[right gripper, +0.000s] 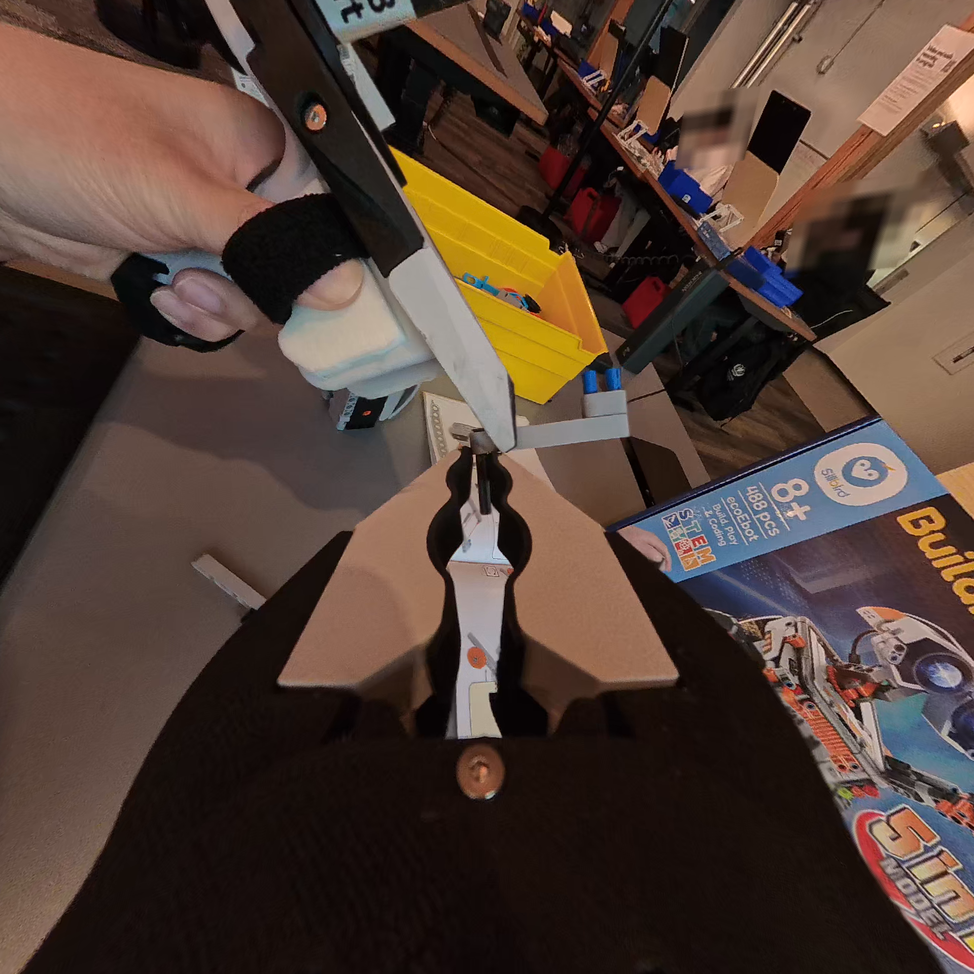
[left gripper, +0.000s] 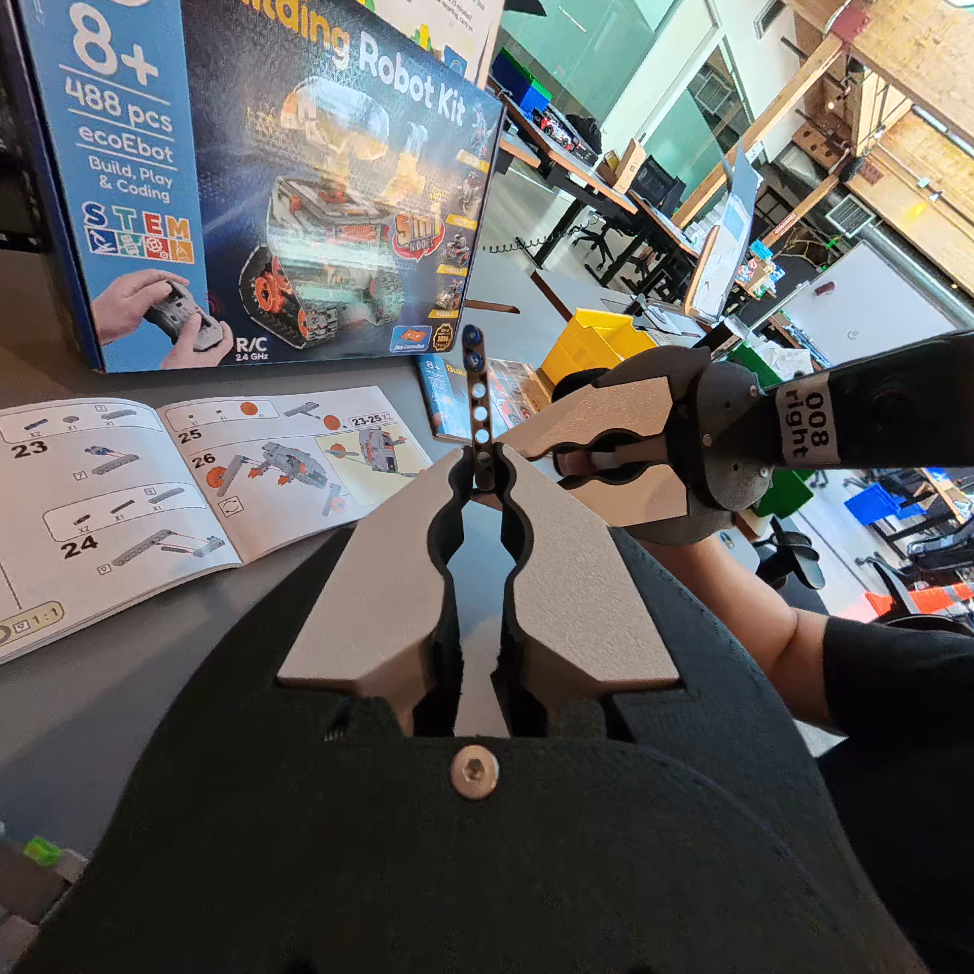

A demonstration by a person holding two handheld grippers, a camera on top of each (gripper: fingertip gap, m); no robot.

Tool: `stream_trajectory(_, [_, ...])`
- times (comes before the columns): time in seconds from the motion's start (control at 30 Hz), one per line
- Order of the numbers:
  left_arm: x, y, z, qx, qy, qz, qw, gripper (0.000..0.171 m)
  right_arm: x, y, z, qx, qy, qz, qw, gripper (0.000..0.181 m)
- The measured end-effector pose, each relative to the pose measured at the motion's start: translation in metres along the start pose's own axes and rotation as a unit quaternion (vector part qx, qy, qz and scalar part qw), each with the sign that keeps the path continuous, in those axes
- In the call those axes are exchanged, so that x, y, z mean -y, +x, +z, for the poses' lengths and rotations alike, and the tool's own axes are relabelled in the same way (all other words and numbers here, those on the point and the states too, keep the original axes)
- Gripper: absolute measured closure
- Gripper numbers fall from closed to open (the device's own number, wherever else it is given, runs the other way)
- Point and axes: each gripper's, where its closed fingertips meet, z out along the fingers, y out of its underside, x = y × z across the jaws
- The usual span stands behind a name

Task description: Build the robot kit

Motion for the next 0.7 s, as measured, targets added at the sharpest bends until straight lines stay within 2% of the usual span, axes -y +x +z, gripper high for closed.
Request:
stream_trajectory(0.37, [-0.01, 0.001, -0.002, -0.03, -0.009, -0.027, 0.999, 0.166, -0.005, -0.009, -0.003, 0.036, -0.011, -0.023, 0.999, 0.179])
stream_trajectory(0.7, [-0.021, -0.006, 0.003, -0.022, -0.009, -0.037, 0.999, 0.166, -0.017, -0.017, 0.001, 0.081, -0.032, 0.044, 0.995, 0.179])
